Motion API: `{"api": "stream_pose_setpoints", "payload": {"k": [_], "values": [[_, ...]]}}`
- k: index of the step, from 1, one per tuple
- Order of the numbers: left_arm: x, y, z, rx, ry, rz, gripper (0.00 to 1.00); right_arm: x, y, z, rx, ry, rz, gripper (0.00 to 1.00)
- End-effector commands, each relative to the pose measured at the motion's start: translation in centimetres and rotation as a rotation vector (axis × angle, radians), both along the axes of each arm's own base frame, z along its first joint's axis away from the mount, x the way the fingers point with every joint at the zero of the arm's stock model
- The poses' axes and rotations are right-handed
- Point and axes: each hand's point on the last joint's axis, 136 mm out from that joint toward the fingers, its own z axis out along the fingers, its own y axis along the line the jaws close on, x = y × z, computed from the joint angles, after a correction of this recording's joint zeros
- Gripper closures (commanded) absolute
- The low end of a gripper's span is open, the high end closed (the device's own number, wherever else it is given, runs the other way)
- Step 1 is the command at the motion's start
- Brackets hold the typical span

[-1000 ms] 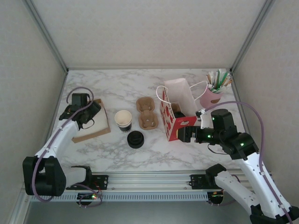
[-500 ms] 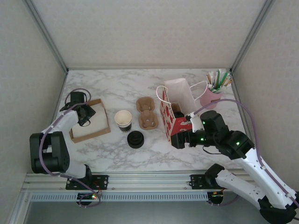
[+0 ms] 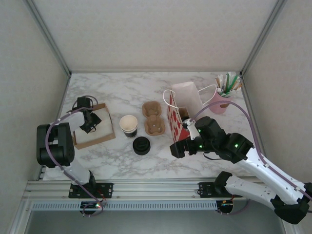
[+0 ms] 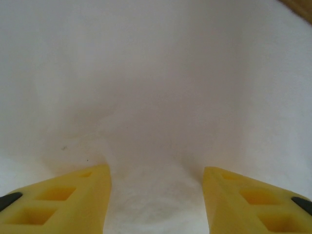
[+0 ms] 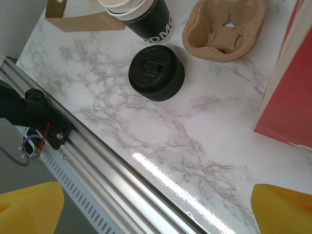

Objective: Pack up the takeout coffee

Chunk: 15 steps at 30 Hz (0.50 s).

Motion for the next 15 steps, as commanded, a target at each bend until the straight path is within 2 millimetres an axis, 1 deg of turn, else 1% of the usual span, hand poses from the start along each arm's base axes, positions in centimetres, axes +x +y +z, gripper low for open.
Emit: {"api": "stream_pose_setpoints", "payload": {"k": [1, 3, 6, 11, 15], "values": [[0.6, -0.3, -1.5, -0.024, 0.017, -0.019, 0.49, 0.5, 0.5, 1.2, 0.017, -0.043, -0.005, 0.01], [0.4, -0.5, -2.3, -0.036, 0.026, -0.024, 0.54, 0.5, 0.4, 1.2, 0.015, -0.045, -0.007, 0.01], [0.1, -0.5, -2.7, -0.036, 0.032, -0.023, 0.55, 0.4, 0.4, 1.3, 0.013, -0.045, -0.007, 0.01], [0.3, -0.4, -1.9, -0.027, 0.017, -0.022, 0.57, 0.5, 0.3, 1.4, 0.010, -0.048, -0.013, 0.01], [0.7, -0.3, -1.0, -0.018, -0.001, -0.023, 0.70, 0.6, 0.4, 1.3, 0.008, -0.044, -0.018, 0.01]]}}
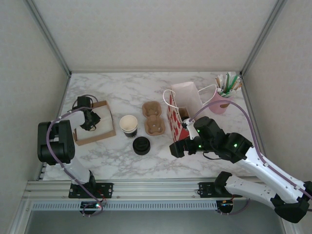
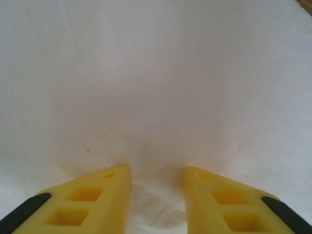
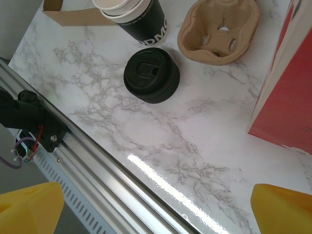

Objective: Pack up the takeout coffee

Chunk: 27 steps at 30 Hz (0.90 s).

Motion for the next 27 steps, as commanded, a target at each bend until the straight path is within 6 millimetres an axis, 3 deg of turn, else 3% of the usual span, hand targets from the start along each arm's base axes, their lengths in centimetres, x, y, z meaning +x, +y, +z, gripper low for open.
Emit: {"api": "stream_pose_setpoints", "payload": {"k": [1, 9, 17, 27], "values": [[-0.6, -0.5, -0.8, -0.028, 0.034, -0.011, 0.71, 0.4, 0.4, 1.2, 0.021, -0.027, -0.009, 0.01], [-0.3, -0.4, -0.2, -0.023, 0.027, -0.015, 0.83, 0.3, 0.3, 1.2, 0.023, -0.025, -0.013, 0.01], [0.9, -0.3, 4.9, 0.002, -0.068, -0.022, 0.84, 0.4, 0.2, 1.3, 0.022, -0.027, -0.024, 0.01], [1.3, -0.3, 7.4, 0.014, -0.111, -0.036, 1.00, 0.3, 0.1, 1.4, 0.029, -0.025, -0.033, 0.01]]}}
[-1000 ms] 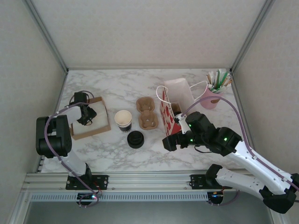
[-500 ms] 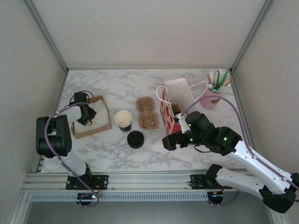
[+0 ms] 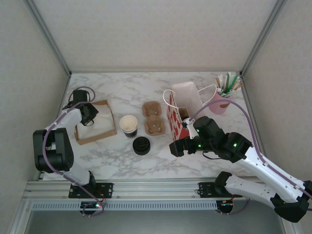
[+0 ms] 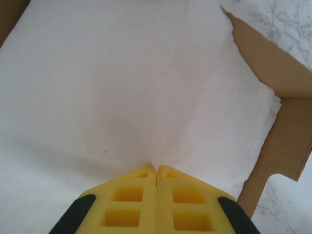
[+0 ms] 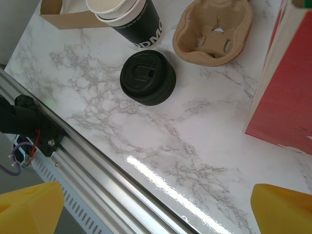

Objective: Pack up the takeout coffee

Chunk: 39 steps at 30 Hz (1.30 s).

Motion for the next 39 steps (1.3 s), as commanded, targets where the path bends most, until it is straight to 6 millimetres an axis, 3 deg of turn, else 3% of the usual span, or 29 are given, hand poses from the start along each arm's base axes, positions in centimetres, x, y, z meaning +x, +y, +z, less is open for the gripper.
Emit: {"api": "stream_pose_setpoints", "payload": {"k": [1, 14, 20, 28, 39], "values": [[0.0, -0.3, 2.1, 0.008, -0.020, -0.025, 1.00, 0.0, 0.1, 1.4, 0.034, -0.029, -0.005, 0.01], [0.0, -1.2, 10.2, 0.029, -0.186, -0.060, 1.00, 0.4, -0.2, 2.6, 0.053, -0.051, -0.039, 0.01], [-0.4, -2.5, 13.8, 0.006, -0.273, -0.092, 1.00, 0.2, 0.0, 4.0, 0.096, -0.058, -0.038, 0.01], [-1.0, -6.3, 19.9, -0.042, -0.396, -0.207, 1.00, -0.4, 0.1, 7.6, 0.182, -0.098, -0.013, 0.01], [-2.9, -13.5, 30.6, -0.174, -0.619, -0.440, 1.00, -1.1, 0.5, 15.3, 0.288, -0.234, 0.082, 0.01]]}}
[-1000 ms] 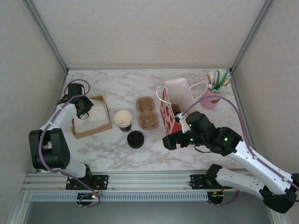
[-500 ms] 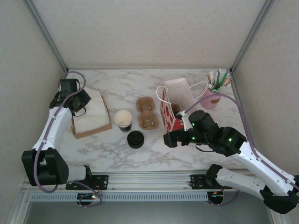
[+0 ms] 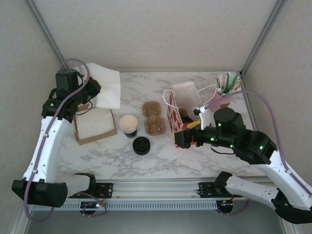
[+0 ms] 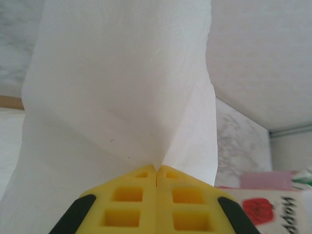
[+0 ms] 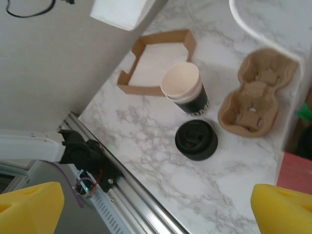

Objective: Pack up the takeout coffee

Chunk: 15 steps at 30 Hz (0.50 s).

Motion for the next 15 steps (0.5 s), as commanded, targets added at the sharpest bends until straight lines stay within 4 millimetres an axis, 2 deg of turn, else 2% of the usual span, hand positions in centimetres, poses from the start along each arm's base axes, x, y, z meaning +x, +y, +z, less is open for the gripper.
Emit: {"api": "stream_pose_setpoints", "payload": {"k": [1, 8, 11, 15], "values": [[-1.6, -2.8, 4.1, -0.054, -0.071, -0.112, 1.00, -0.6, 0.1, 2.8, 0.021, -0.077, 0.054, 0.01], [-2.7, -7.1, 9.8, -0.078, -0.170, -0.263, 1.00, 0.4, 0.5, 6.0, -0.006, -0.174, 0.058, 0.01], [-2.7, -9.1, 11.1, -0.079, -0.183, -0.323, 1.00, 0.9, 0.7, 7.2, -0.005, -0.203, 0.055, 0.01], [-2.7, -12.7, 12.3, -0.072, -0.185, -0.426, 1.00, 1.2, 1.0, 8.7, 0.007, -0.251, 0.060, 0.01]]}}
